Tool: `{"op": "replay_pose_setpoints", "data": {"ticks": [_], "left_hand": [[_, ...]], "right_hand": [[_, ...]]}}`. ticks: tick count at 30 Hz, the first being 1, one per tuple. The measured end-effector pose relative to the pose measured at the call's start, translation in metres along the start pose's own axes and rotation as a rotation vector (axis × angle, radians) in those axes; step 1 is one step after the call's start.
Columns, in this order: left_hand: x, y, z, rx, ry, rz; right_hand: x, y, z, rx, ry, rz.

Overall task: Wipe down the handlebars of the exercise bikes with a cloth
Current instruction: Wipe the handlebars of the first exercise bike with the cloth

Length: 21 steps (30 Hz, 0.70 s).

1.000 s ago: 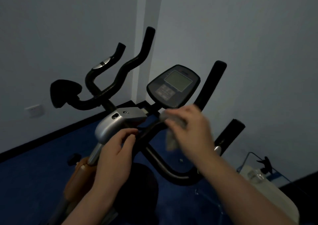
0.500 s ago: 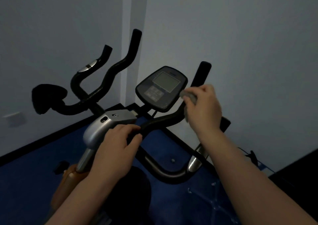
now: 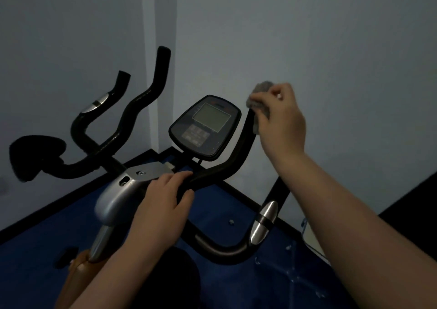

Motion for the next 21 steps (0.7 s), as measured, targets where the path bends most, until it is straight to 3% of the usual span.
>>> {"op": "replay_pose_setpoints", "data": {"ticks": [2,7,8,11,12,17,21], "left_hand": [[0.0,0.0,0.001,0.005,-0.005,-0.002],[0.0,0.0,0.0,0.005,-0.001,-0.003],[0.0,0.0,0.0,0.002,0.001,-0.003],[0.0,0.001,-0.001,-0.004,-0.003,0.003],[0.0,0.001,-0.001,-0.001,-0.004,0.007],[0.001,0.0,0.001,0.013,-0.017,0.024],[0.001,0.001,0.001,0.004,-0.019,0.032]], "right_hand": [[0.018,-0.004,-0.023,0.069,0.039,0.062],[0.04,-0.012,-0.041,0.084,0.326,0.146],[0.029,-0.015,-0.032,0.1,0.28,0.171],[-0.009,-0.032,-0.011,0.278,-0.093,0.257],[-0.007,-0.033,-0.012,0.347,-0.118,0.277],[0.035,-0.026,-0.058,0.491,0.067,0.343],[0.037,-0.008,-0.085,0.311,0.194,0.235]]}}
Point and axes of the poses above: each hand's wrist, its own z-axis towards the middle knuckle, its own x-axis out of the palm, y = z × x, the point moved 8 cm from there along z, towards the middle knuckle, and after that the axes turned 12 degrees about -z, right-handed, at the moved point
